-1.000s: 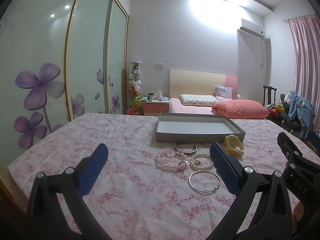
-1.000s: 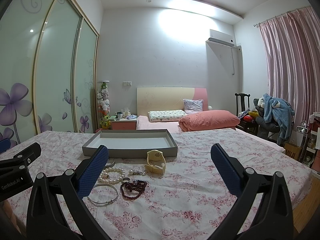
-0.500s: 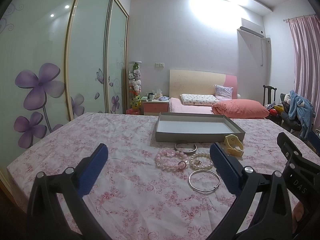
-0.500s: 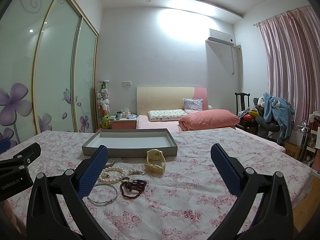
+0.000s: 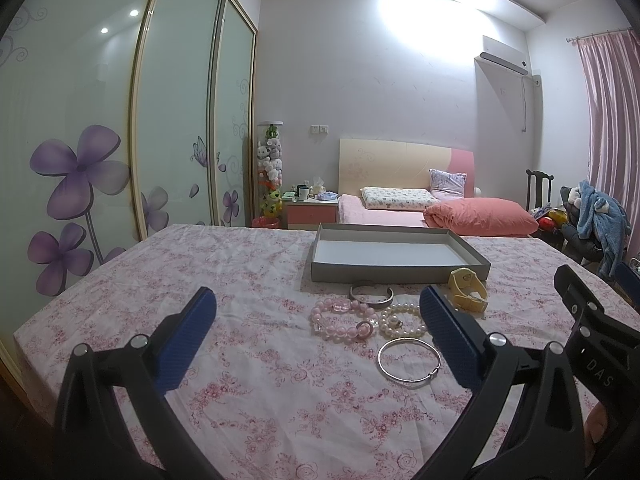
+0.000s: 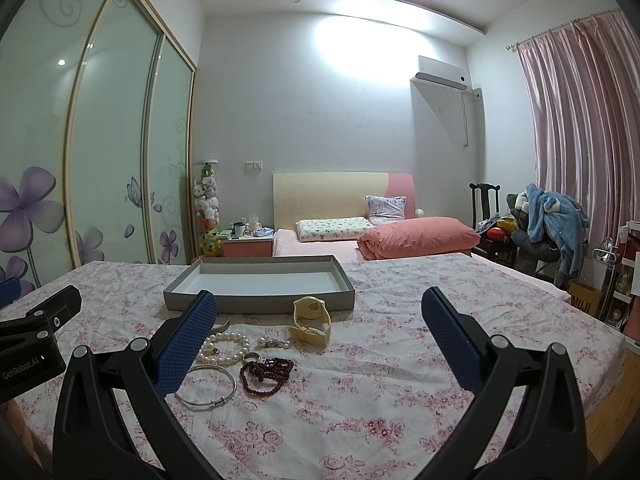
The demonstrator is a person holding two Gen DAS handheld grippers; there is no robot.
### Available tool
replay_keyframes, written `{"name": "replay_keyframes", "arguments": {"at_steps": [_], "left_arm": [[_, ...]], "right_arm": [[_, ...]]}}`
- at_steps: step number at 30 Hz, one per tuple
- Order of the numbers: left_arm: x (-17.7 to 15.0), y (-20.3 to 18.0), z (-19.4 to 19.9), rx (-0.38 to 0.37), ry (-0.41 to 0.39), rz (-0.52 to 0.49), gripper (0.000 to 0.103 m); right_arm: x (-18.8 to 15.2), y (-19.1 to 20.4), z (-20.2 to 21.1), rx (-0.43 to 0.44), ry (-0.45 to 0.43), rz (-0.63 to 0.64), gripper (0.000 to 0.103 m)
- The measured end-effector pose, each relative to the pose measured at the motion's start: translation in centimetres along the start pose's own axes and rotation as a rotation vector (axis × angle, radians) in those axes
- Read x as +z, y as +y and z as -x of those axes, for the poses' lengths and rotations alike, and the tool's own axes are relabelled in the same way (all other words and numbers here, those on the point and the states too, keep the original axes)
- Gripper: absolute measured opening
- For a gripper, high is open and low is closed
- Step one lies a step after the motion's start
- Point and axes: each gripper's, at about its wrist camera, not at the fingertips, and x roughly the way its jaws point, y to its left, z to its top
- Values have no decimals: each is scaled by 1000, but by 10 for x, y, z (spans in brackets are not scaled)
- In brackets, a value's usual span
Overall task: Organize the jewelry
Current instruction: 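Reach the right gripper to the dark red bead strand and close on it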
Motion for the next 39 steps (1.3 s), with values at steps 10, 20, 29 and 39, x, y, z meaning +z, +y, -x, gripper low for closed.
{"name": "replay_keyframes", "arguments": {"at_steps": [10, 20, 29, 39], "left_arm": [[-5, 2, 2, 0, 3, 0, 99], [-21, -1, 0, -1, 32, -2, 99], [-18, 3, -52, 1, 141, -18, 99], [-7, 10, -96, -7, 230, -36, 99]], "right_arm": [[-2, 2, -1, 1, 6, 1, 101], [-12, 4, -11, 5, 42, 3, 101], [-23, 1, -48, 52, 209, -14, 96], [-46, 4, -118, 159, 542, -44, 69]]}}
